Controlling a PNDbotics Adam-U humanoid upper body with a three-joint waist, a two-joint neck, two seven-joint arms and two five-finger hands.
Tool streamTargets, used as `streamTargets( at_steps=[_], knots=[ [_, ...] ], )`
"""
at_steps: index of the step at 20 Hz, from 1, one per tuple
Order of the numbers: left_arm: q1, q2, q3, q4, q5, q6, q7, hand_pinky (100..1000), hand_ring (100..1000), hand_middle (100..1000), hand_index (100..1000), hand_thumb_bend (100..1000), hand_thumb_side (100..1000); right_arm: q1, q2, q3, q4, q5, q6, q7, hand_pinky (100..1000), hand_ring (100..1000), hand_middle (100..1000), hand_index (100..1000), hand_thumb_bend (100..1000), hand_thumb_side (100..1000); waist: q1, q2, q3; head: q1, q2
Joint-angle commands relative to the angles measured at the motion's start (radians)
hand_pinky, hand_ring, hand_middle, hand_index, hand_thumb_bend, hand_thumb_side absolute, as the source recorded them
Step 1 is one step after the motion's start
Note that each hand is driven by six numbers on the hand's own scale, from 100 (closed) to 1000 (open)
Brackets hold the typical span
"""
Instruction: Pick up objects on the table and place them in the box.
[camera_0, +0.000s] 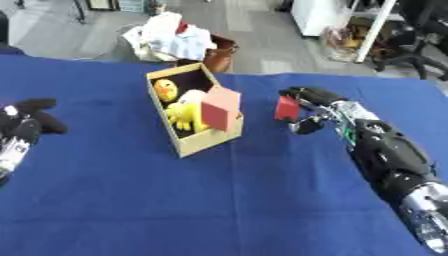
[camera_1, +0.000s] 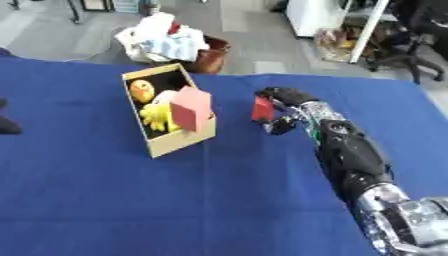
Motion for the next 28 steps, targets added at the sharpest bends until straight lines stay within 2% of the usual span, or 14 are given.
streamTargets(
  at_steps=[1,3,4,5,6,7,11,14,17,20,24,25,26,28],
  knots=[
    [-0.012,0.008,0.003,-0.013,-0.001,-0.001,-0.003,840,722,609,880,100,734,-0.007,-0.012,0.001,0.01,-0.003,0.01,0.02,803,861,866,1000,100,286,0.022,0.0,0.0,-0.002,0.008],
    [-0.012,0.007,0.003,-0.013,0.0,0.0,-0.003,841,722,609,880,100,734,-0.006,-0.011,0.0,0.013,-0.003,0.016,0.023,792,844,834,1000,100,275,0.023,0.0,0.0,-0.002,0.007],
    [-0.012,0.007,0.003,-0.013,0.0,0.0,-0.003,841,722,609,880,100,733,-0.005,-0.01,0.0,0.014,-0.003,0.018,0.021,781,826,806,1000,100,274,0.023,-0.001,0.0,-0.002,0.007],
    [-0.012,0.007,0.004,-0.014,0.0,0.0,-0.003,841,722,609,880,100,733,-0.005,-0.01,-0.002,0.012,-0.005,0.018,0.014,764,799,742,999,100,268,0.023,-0.001,0.0,-0.001,0.007],
    [-0.012,0.007,0.004,-0.014,0.001,0.0,-0.002,841,722,609,880,100,733,-0.004,-0.01,-0.004,0.01,-0.007,0.017,0.002,762,796,732,997,100,268,0.023,-0.001,0.0,0.0,0.008],
    [-0.012,0.007,0.004,-0.013,0.001,0.0,-0.002,841,723,610,880,100,733,-0.004,-0.01,-0.005,0.006,-0.01,0.014,-0.013,738,757,622,971,100,260,0.023,-0.002,-0.001,0.0,0.008],
    [-0.01,0.006,0.004,-0.013,0.002,0.0,-0.002,841,723,610,880,100,733,-0.002,-0.011,-0.012,-0.02,-0.027,-0.008,-0.125,689,668,458,911,100,226,0.023,-0.003,-0.002,0.001,0.011],
    [-0.009,0.006,0.005,-0.013,0.002,0.001,-0.002,841,724,610,880,100,734,-0.005,-0.012,-0.009,-0.05,-0.051,-0.049,-0.198,677,644,421,901,100,210,0.023,-0.005,-0.005,0.002,0.012],
    [-0.008,0.007,0.005,-0.013,0.003,0.001,-0.001,841,724,610,879,100,732,-0.016,-0.013,0.001,-0.095,-0.077,-0.104,-0.217,677,641,413,899,100,203,0.022,-0.006,-0.008,0.002,0.014],
    [-0.006,0.007,0.005,-0.012,0.004,0.001,-0.001,841,725,610,880,100,733,-0.038,-0.007,0.012,-0.149,-0.103,-0.153,-0.2,683,646,417,904,100,201,0.021,-0.008,-0.01,0.001,0.016],
    [-0.004,0.009,0.005,-0.013,0.005,0.001,-0.002,841,725,610,880,100,730,-0.075,0.014,0.021,-0.198,-0.135,-0.189,-0.151,687,650,420,909,100,199,0.019,-0.012,-0.009,-0.003,0.018],
    [-0.004,0.009,0.005,-0.013,0.006,0.001,-0.002,841,725,610,880,100,729,-0.086,0.021,0.023,-0.205,-0.142,-0.193,-0.139,689,652,422,910,100,264,0.019,-0.013,-0.008,-0.005,0.017],
    [-0.004,0.009,0.004,-0.013,0.007,0.001,-0.002,841,725,610,880,100,728,-0.096,0.029,0.024,-0.211,-0.147,-0.197,-0.127,690,653,424,911,100,199,0.018,-0.013,-0.006,-0.007,0.017],
    [-0.005,0.01,0.003,-0.014,0.008,0.001,-0.004,841,725,610,879,100,729,-0.115,0.047,0.025,-0.219,-0.153,-0.198,-0.105,695,659,433,916,100,199,0.016,-0.015,-0.001,-0.01,0.016]
  ],
)
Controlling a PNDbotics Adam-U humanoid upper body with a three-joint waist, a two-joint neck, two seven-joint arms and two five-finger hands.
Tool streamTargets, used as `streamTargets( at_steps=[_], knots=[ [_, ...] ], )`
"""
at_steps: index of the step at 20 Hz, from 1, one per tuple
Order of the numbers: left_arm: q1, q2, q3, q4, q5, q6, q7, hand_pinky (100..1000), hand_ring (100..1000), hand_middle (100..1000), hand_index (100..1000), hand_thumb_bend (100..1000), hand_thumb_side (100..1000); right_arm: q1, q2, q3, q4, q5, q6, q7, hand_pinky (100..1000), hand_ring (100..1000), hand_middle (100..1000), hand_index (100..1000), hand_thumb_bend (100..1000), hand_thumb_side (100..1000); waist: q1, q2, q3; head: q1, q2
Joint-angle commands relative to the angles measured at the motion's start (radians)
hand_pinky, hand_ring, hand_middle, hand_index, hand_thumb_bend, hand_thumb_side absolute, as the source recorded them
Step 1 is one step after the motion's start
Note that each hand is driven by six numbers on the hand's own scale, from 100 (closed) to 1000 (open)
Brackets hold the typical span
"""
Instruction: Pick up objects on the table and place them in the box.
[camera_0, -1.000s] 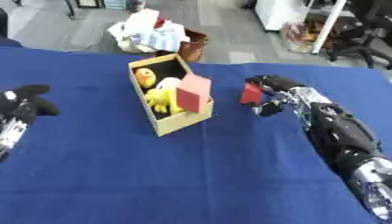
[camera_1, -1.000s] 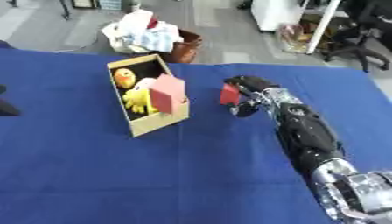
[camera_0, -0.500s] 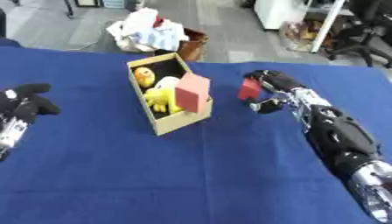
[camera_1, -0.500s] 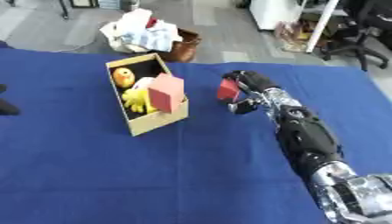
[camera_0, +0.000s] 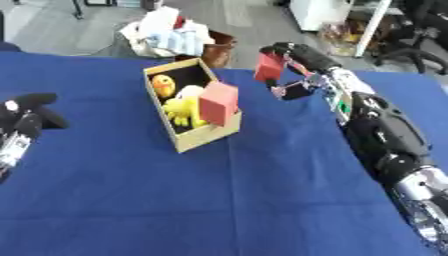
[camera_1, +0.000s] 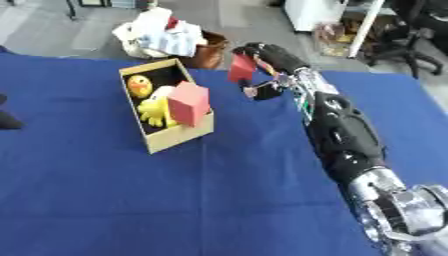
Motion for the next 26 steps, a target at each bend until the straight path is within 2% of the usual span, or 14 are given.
streamTargets(
  at_steps=[1,9,12,18,22,26],
  knots=[
    [-0.007,0.011,0.002,-0.014,0.006,0.0,-0.004,841,725,610,879,100,729,-0.046,0.009,0.001,-0.034,-0.016,-0.003,0.035,697,663,438,919,100,199,0.013,-0.016,0.005,-0.008,0.0],
    [-0.017,0.009,-0.009,-0.015,0.012,0.0,-0.015,840,725,610,879,100,723,-0.101,0.065,-0.023,-0.008,0.006,0.055,0.111,715,701,561,953,100,201,0.005,-0.02,0.053,-0.032,-0.005],
    [-0.019,0.008,-0.011,-0.016,0.014,0.0,-0.017,840,725,610,879,100,723,-0.105,0.075,-0.027,-0.007,0.025,0.069,0.116,738,747,761,990,100,203,0.005,-0.02,0.064,-0.039,-0.007],
    [-0.023,0.006,-0.012,-0.017,0.016,0.001,-0.017,840,725,610,879,100,720,-0.107,0.085,-0.038,-0.02,0.067,0.1,0.069,774,817,967,1000,100,199,0.004,-0.02,0.072,-0.042,-0.01],
    [-0.023,0.006,-0.011,-0.017,0.017,0.002,-0.017,840,725,610,879,100,719,-0.109,0.084,-0.038,-0.033,0.075,0.104,0.012,780,827,997,1000,100,198,0.002,-0.022,0.074,-0.043,-0.012],
    [-0.024,0.006,-0.011,-0.017,0.018,0.003,-0.016,840,725,609,879,100,718,-0.11,0.085,-0.031,-0.033,0.079,0.092,-0.003,797,842,1000,1000,100,198,0.0,-0.024,0.075,-0.043,-0.014]
  ],
)
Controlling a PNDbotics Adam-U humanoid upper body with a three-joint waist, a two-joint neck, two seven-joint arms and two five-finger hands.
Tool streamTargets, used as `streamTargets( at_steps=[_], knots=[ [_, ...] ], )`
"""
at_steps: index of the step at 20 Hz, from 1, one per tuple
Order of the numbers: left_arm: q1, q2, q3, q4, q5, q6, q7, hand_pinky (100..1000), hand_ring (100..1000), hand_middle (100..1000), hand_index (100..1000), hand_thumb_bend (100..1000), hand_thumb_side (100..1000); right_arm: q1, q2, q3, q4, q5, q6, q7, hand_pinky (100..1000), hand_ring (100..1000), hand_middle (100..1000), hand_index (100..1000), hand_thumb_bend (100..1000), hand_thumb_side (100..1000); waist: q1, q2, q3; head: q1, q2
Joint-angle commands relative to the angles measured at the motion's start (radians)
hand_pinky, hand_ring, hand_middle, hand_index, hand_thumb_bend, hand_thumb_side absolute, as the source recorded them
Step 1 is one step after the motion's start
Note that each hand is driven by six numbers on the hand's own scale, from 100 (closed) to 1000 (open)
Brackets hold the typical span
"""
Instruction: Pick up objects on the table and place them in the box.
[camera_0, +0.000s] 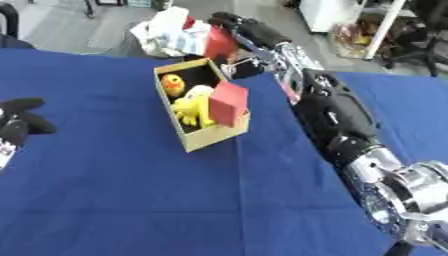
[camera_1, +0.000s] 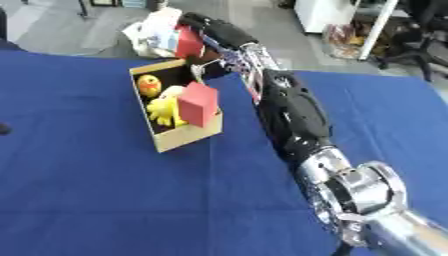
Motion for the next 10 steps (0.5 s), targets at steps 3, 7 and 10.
streamTargets(
  at_steps=[3,7,10],
  knots=[
    [-0.013,0.006,0.002,-0.016,0.008,0.001,-0.002,840,725,609,879,100,717,-0.028,-0.009,0.008,-0.025,0.004,-0.019,0.002,804,849,1000,1000,100,199,-0.001,-0.024,0.003,-0.004,-0.013],
    [-0.014,0.006,0.001,-0.017,0.009,0.002,-0.002,839,725,609,878,100,717,-0.034,-0.004,0.015,-0.022,-0.005,-0.039,0.059,842,890,1000,1000,100,203,-0.002,-0.024,0.006,-0.004,-0.014],
    [-0.015,0.006,0.001,-0.017,0.009,0.002,-0.002,839,725,609,878,100,716,-0.039,-0.002,0.019,-0.025,-0.021,-0.044,0.12,867,930,1000,1000,100,213,-0.004,-0.025,0.009,-0.005,-0.013]
  ],
)
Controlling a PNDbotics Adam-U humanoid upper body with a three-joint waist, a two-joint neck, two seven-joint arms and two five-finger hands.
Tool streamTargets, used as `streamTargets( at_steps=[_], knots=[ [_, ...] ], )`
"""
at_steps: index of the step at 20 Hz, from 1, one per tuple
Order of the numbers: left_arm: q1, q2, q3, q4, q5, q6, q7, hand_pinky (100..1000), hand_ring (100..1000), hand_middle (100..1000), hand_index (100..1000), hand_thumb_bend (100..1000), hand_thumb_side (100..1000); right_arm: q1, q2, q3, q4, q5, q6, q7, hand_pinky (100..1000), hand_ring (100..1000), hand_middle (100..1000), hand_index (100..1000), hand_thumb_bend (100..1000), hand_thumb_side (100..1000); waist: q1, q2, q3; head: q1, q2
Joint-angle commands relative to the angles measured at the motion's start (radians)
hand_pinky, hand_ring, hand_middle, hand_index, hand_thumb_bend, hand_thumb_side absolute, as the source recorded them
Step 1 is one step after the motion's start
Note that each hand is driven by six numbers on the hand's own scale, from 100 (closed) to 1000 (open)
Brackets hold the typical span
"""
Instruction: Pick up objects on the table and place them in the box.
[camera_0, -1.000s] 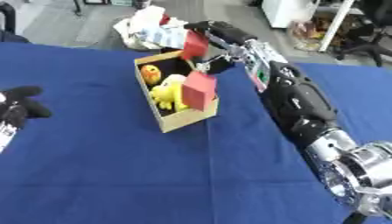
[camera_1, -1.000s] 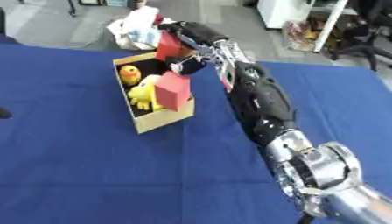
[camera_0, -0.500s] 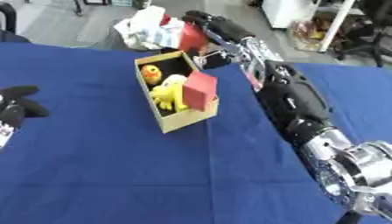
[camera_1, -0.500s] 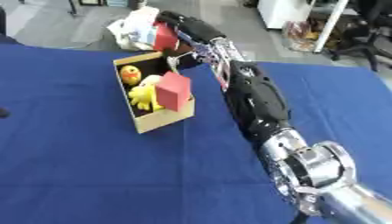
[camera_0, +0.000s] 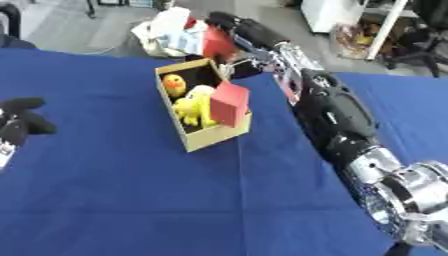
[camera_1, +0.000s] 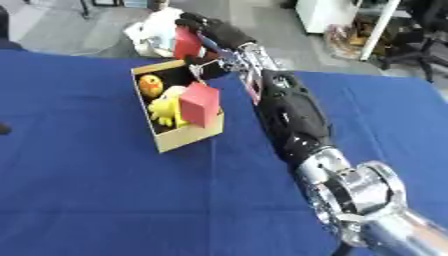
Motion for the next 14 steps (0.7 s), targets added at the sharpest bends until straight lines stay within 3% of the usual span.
streamTargets(
  at_steps=[1,6,14],
  knots=[
    [-0.014,0.006,0.001,-0.017,0.003,0.002,-0.002,839,725,608,878,100,717,-0.032,-0.01,0.006,-0.027,-0.02,-0.008,0.061,872,938,1000,1000,100,235,-0.004,-0.025,0.002,-0.005,-0.013],
    [-0.015,0.006,0.001,-0.017,0.004,0.002,-0.002,839,726,608,878,100,716,-0.038,-0.007,0.014,-0.055,-0.035,-0.018,0.125,877,945,1000,1000,100,230,-0.006,-0.026,0.005,-0.005,-0.013],
    [-0.014,0.005,0.002,-0.016,0.004,0.003,-0.001,839,725,607,877,100,717,-0.04,-0.007,0.013,-0.085,-0.05,-0.024,0.122,867,932,1000,1000,100,206,-0.007,-0.027,0.004,-0.002,-0.016]
  ],
)
